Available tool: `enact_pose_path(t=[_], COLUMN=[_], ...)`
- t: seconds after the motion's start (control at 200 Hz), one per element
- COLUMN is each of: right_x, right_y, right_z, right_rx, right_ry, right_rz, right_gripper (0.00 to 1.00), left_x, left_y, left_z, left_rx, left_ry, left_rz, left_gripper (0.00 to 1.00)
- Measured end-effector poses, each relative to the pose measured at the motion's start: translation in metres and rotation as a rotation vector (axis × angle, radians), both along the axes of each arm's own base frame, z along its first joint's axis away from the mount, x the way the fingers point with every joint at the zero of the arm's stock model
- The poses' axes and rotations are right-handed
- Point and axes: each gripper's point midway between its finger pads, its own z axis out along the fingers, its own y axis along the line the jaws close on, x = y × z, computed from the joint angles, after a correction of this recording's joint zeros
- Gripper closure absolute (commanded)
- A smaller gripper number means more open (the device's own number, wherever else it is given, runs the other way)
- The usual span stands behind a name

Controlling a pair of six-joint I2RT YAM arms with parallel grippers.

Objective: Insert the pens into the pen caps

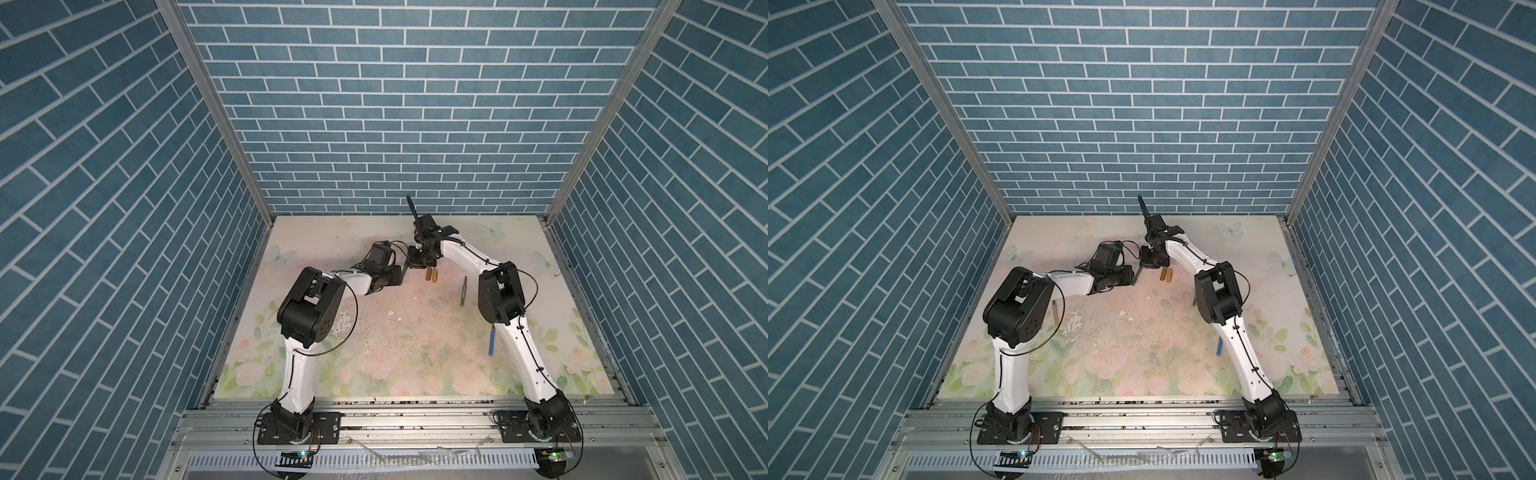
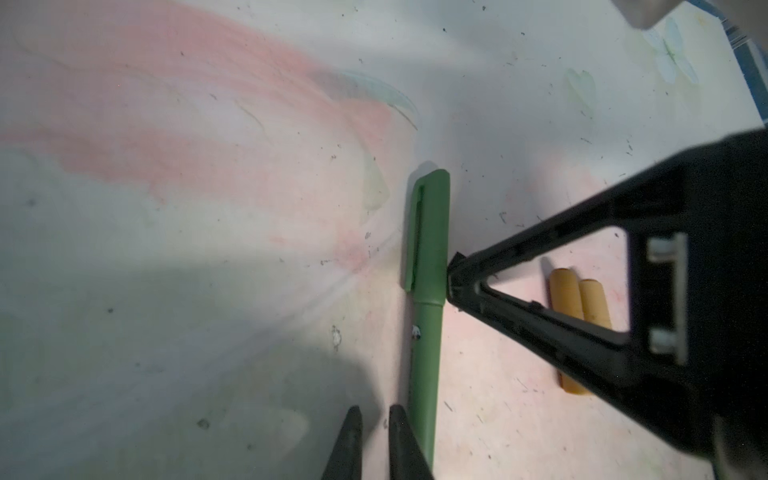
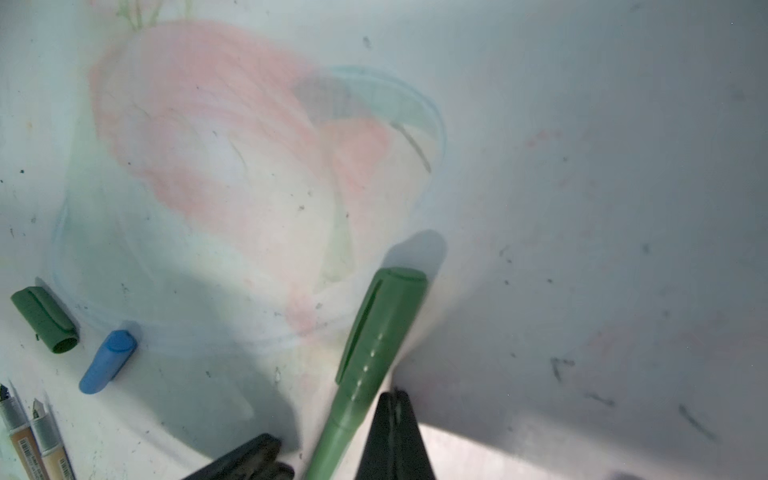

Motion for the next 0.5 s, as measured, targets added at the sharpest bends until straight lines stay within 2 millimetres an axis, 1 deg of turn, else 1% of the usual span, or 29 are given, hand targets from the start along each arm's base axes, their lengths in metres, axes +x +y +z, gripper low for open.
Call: enact_pose_path(t=[0.105, 0.185, 0.235, 0.265, 0.295, 0.36, 0.415, 0.435, 0.455, 0.46, 0.475, 0.485, 0.5], right_x=[-0.002, -0.005, -0.008, -0.010, -0.012, -0.020, -0.029, -0.033, -0.037, -0.037, -0.040, -0.042, -0.046], right_y=[0.001, -0.001, -0.005, -0.007, -0.010, -0.019, -0.027, -0.030, -0.033, -0.033, -0.036, -0.037, -0.040], right_z=[0.001, -0.001, 0.000, 0.003, 0.006, 0.017, 0.036, 0.043, 0.055, 0.055, 0.064, 0.067, 0.077], right_rx=[0.005, -0.003, -0.016, -0.023, -0.033, -0.051, -0.053, -0.052, -0.045, -0.045, -0.041, -0.039, -0.032], right_ry=[0.010, 0.018, 0.021, 0.022, 0.019, 0.014, -0.007, -0.013, -0.034, -0.034, -0.051, -0.056, -0.075], right_rz=[0.005, 0.008, 0.011, 0.013, 0.011, 0.006, 0.005, 0.004, 0.003, 0.003, 0.003, 0.002, 0.000], right_gripper=[1.00, 1.00, 1.00, 0.99, 0.99, 0.96, 0.94, 0.93, 0.92, 0.92, 0.91, 0.90, 0.90], left_x=[-0.007, -0.014, -0.018, -0.021, -0.023, -0.028, -0.034, -0.039, -0.043, -0.045, -0.047, -0.052, -0.056], left_y=[0.005, 0.015, 0.024, 0.030, 0.037, 0.053, 0.067, 0.073, 0.079, 0.080, 0.084, 0.090, 0.094], left_z=[0.002, 0.010, 0.023, 0.034, 0.048, 0.085, 0.120, 0.134, 0.145, 0.148, 0.153, 0.161, 0.165], left_rx=[0.006, 0.014, 0.013, 0.017, 0.020, 0.026, 0.025, 0.025, 0.028, 0.028, 0.029, 0.033, 0.036], left_ry=[0.012, 0.023, 0.017, 0.006, -0.012, -0.064, -0.125, -0.146, -0.164, -0.170, -0.179, -0.189, -0.196], left_rz=[0.010, 0.025, 0.043, 0.055, 0.069, 0.112, 0.159, 0.173, 0.195, 0.199, 0.210, 0.229, 0.240], left_gripper=[0.81, 0.71, 0.65, 0.60, 0.57, 0.47, 0.41, 0.40, 0.38, 0.37, 0.36, 0.35, 0.35])
